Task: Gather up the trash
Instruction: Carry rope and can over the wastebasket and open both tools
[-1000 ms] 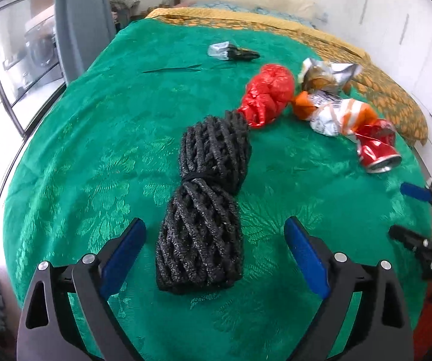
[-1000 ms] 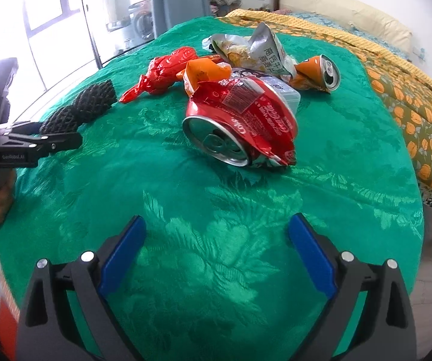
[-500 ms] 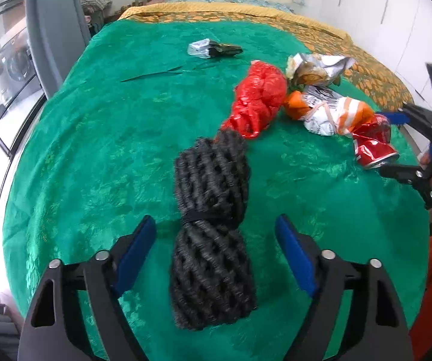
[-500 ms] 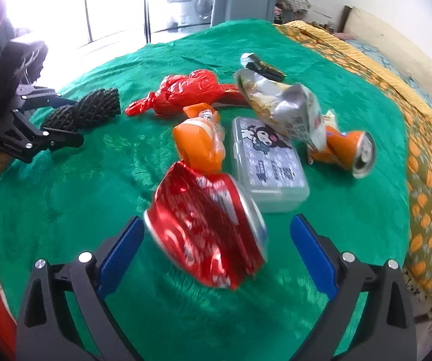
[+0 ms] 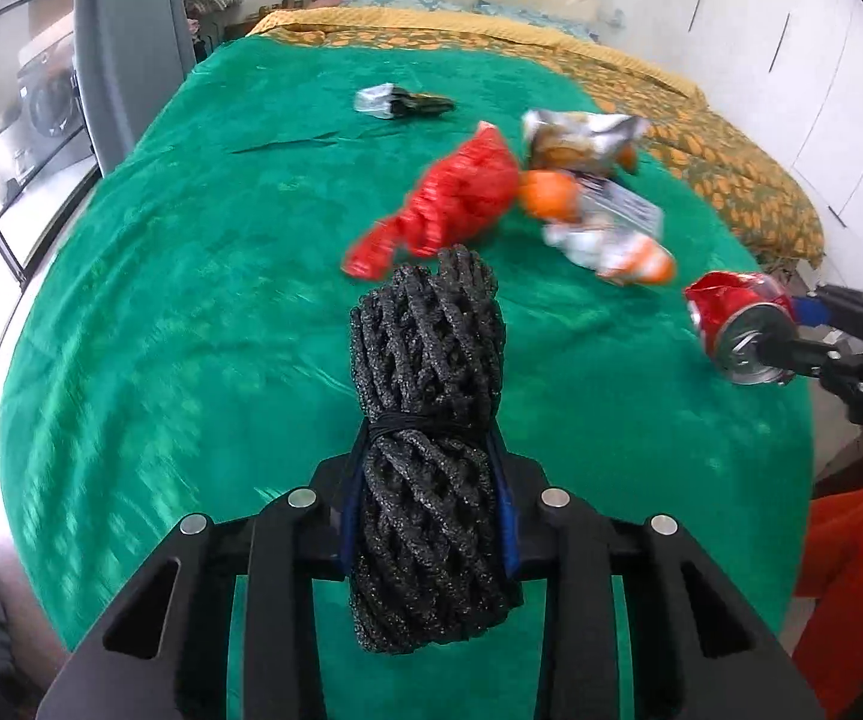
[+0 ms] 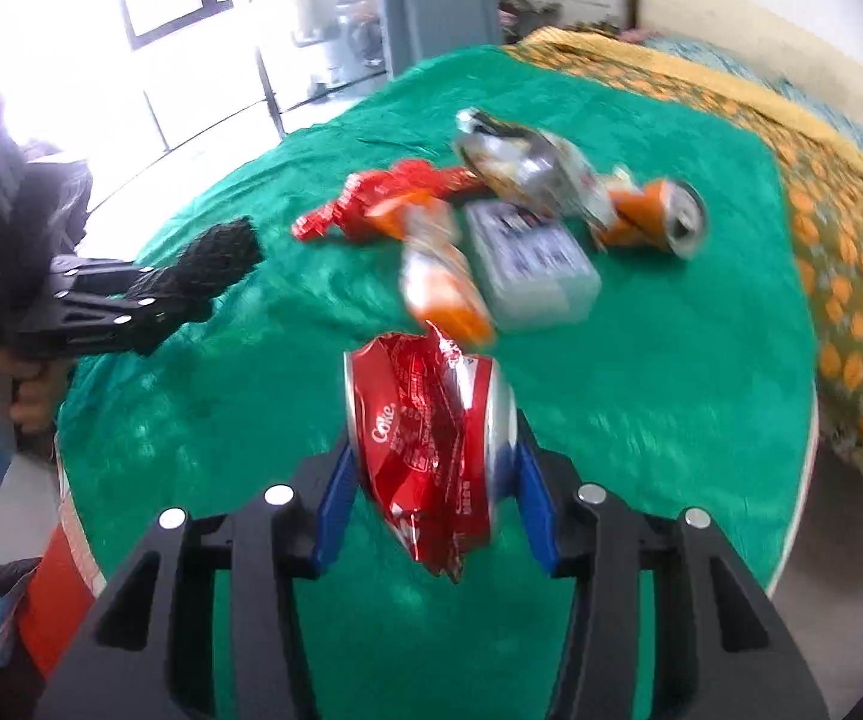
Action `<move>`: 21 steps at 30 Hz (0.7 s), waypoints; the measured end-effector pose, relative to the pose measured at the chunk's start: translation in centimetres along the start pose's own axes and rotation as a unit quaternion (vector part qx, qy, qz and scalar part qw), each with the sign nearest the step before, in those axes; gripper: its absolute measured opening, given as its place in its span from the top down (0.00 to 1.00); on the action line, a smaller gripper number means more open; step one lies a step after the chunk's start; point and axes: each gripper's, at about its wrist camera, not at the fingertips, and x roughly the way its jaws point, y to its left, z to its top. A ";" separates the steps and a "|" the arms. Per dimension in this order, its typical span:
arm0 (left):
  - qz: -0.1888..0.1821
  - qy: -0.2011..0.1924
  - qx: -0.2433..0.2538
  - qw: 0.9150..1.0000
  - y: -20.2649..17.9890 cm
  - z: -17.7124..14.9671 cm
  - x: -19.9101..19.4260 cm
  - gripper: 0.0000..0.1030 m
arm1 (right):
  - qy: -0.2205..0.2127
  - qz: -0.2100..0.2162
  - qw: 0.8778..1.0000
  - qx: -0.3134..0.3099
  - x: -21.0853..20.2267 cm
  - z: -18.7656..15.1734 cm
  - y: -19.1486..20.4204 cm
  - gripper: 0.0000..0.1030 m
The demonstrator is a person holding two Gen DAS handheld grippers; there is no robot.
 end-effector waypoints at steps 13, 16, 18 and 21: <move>-0.079 -0.005 0.032 0.996 -12.3 0.1 -0.8 0.69 | -0.062 -0.008 0.995 0.076 -7.0 -4.9 -3.6 0.55; -0.103 0.001 0.052 0.993 -16.3 0.7 -0.3 0.69 | -0.071 -0.032 0.990 0.117 -9.4 -6.5 -7.1 0.55; -0.126 0.008 0.070 0.990 -20.0 1.0 0.2 0.69 | -0.067 -0.059 0.985 0.146 -10.7 -7.9 -9.6 0.55; -0.149 0.018 0.095 0.984 -24.9 0.9 0.9 0.69 | -0.052 -0.097 0.974 0.199 -11.9 -10.5 -13.9 0.54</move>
